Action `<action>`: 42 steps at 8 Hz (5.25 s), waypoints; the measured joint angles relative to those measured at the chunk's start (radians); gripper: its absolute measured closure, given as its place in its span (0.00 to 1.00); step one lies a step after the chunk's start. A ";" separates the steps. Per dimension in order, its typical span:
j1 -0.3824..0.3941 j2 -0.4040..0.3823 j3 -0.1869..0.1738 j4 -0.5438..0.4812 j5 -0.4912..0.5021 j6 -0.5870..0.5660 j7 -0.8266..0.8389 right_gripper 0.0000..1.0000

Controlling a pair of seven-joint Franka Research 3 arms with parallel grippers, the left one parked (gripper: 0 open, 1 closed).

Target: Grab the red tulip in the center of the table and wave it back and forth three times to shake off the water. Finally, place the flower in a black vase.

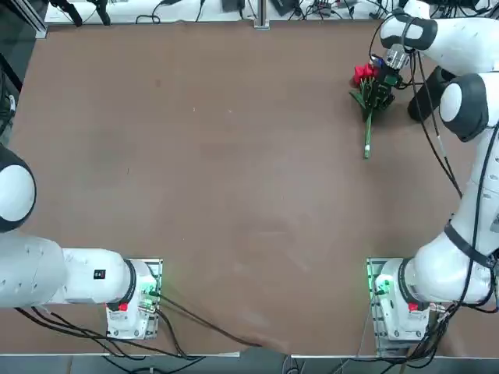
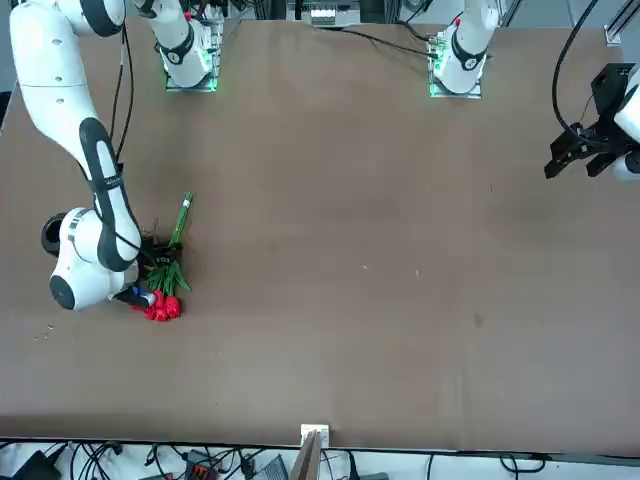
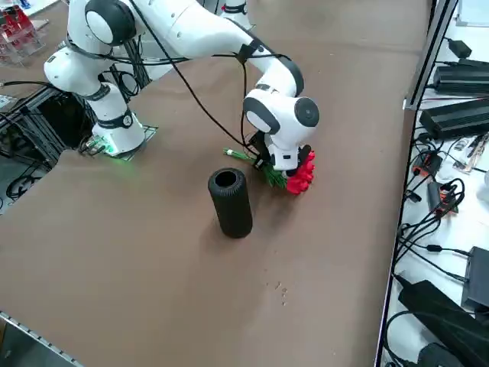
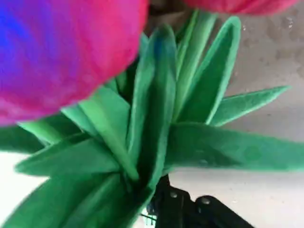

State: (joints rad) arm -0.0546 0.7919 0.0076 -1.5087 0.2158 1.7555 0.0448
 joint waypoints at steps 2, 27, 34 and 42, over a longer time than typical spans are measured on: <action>0.002 -0.002 0.000 0.021 -0.030 0.001 0.002 0.81; 0.544 -0.522 -0.077 0.226 -0.512 0.048 0.769 0.86; 0.197 -0.555 -0.222 0.227 -0.473 0.084 0.278 0.86; 0.312 -0.554 -0.124 0.227 -0.332 0.059 0.381 0.86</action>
State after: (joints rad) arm 0.2576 0.2382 -0.1164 -1.2817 -0.1166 1.8145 0.4258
